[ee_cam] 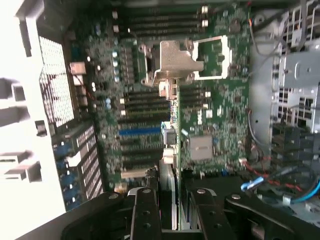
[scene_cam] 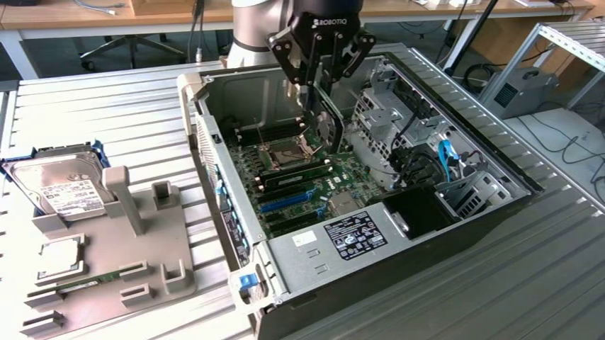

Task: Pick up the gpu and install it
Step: 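Pick up the gpu and move the gpu toward the slot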

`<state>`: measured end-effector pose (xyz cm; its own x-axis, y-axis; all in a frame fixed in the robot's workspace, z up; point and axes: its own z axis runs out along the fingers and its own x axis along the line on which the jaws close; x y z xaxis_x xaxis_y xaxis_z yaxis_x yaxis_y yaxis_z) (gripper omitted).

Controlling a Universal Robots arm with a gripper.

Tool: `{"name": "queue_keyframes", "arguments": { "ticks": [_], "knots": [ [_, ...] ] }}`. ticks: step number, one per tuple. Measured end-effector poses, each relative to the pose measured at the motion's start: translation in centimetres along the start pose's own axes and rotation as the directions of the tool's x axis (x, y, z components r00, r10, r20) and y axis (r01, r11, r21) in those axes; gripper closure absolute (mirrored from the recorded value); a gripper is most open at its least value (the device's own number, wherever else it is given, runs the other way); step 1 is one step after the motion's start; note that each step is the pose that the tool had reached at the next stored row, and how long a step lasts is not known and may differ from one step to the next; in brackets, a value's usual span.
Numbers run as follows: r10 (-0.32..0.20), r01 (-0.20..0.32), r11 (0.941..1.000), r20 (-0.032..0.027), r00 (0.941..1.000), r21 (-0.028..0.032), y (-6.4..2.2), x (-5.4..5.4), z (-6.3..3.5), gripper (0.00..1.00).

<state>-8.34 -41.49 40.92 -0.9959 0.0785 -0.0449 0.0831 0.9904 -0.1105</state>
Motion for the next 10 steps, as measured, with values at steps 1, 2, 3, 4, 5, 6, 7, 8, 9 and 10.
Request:
{"name": "queue_keyframes", "arguments": {
  "ticks": [1,2,3,4,5,6,7,8,9,10],
  "knots": [
    [0.003,-0.004,0.9989,-0.0041,1.0000,-0.0466,0.00,0.00,0.00,0.71],
    [0.005,-0.005,0.9979,-0.0059,1.0000,-0.0642,0.00,0.00,-0.01,0.71],
    [0.005,-0.006,0.9976,-0.0063,1.0000,-0.0696,0.00,0.00,0.00,0.71],
    [0.005,-0.006,0.9975,-0.0063,1.0000,-0.0705,0.00,0.00,0.00,0.71],
    [0.005,-0.006,0.9975,-0.0064,1.0000,-0.0706,0.00,0.00,0.00,0.71],
    [0.005,-0.006,0.9975,-0.0064,1.0000,-0.0706,0.00,0.00,0.00,0.71],
    [0.005,-0.006,0.9975,-0.0063,1.0000,-0.0707,0.00,0.00,0.00,0.71],
    [0.005,-0.006,0.9975,-0.0064,1.0000,-0.0707,0.00,0.00,0.00,0.71],
    [0.005,-0.006,0.9975,-0.0063,1.0000,-0.0707,0.00,0.00,0.00,0.71],
    [0.005,-0.006,0.9975,-0.0063,1.0000,-0.0707,0.00,0.00,0.00,0.71]
  ]
}}
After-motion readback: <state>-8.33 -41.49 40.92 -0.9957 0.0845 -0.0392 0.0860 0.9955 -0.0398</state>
